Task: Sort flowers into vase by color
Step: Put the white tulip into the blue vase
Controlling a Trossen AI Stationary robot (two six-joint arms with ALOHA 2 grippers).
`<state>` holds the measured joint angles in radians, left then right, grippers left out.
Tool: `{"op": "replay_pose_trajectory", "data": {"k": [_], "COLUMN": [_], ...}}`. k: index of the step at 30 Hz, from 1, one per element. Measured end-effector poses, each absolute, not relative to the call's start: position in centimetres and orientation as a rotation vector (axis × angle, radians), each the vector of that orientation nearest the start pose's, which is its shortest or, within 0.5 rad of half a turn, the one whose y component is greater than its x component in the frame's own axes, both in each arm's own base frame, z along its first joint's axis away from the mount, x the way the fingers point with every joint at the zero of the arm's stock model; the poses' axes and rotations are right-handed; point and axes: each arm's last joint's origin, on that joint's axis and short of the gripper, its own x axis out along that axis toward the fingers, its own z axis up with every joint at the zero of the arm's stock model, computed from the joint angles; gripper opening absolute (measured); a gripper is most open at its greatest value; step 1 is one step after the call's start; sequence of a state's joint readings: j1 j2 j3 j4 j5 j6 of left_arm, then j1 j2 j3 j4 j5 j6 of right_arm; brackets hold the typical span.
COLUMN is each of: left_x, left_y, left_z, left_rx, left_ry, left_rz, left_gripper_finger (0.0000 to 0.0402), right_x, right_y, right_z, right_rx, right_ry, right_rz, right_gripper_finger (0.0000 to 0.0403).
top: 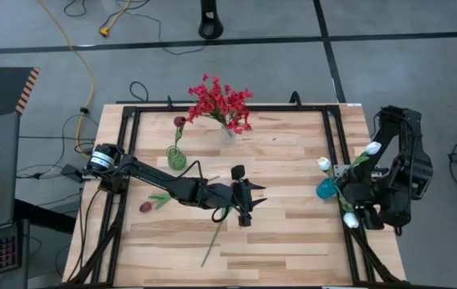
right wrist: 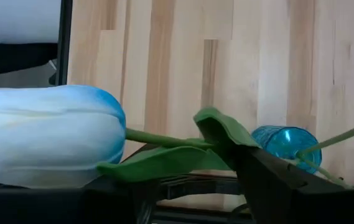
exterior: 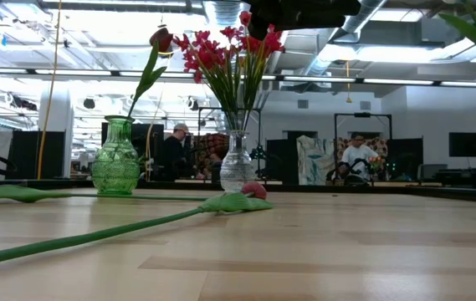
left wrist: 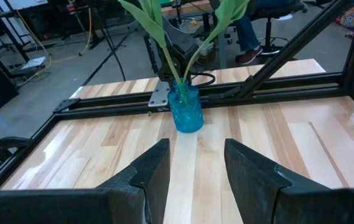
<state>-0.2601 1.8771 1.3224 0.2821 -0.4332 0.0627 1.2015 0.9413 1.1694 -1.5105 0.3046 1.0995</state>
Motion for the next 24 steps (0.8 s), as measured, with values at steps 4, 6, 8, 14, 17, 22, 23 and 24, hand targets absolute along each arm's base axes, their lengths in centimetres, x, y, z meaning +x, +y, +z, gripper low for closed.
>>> {"op": "replay_pose_trajectory", "data": {"k": [4,6,8,14,17,22,23,24], "left_x": [41.87,41.87,41.87,41.87,41.87,41.87,41.87,41.87], "left_y": [-9.88,-9.89,-9.88,-9.9,-9.89,-9.88,-9.88,-9.88], "left_z": [25.19,25.19,25.2,25.19,25.19,25.19,25.19,25.2], "left_rx": [0.155,0.155,0.155,0.155,0.155,0.155,0.155,0.155], "left_ry": [0.262,0.262,0.262,0.262,0.262,0.262,0.262,0.262], "left_rz": [0.164,0.164,0.164,0.164,0.164,0.164,0.164,0.164], "left_gripper_finger": [0.0141,0.0141,0.0141,0.0141,0.0141,0.0141,0.0141,0.0141], "right_x": [4.95,4.8,4.63,4.57,4.66,4.81,4.84,4.85], "right_y": [10.52,10.37,10.22,10.22,10.29,10.62,10.67,10.69], "right_z": [33.89,33.81,33.74,33.72,33.76,33.85,33.86,33.87], "right_rx": [0.049,0.039,0.037,0.042,0.049,0.099,0.103,0.105], "right_ry": [1.193,1.23,1.275,1.294,1.27,1.248,1.245,1.244], "right_rz": [0.152,0.153,0.152,0.158,0.151,0.153,0.156,0.157], "right_gripper_finger": [0.0225,0.0225,0.0225,0.0225,0.0225,0.0225,0.0225,0.0225]}}
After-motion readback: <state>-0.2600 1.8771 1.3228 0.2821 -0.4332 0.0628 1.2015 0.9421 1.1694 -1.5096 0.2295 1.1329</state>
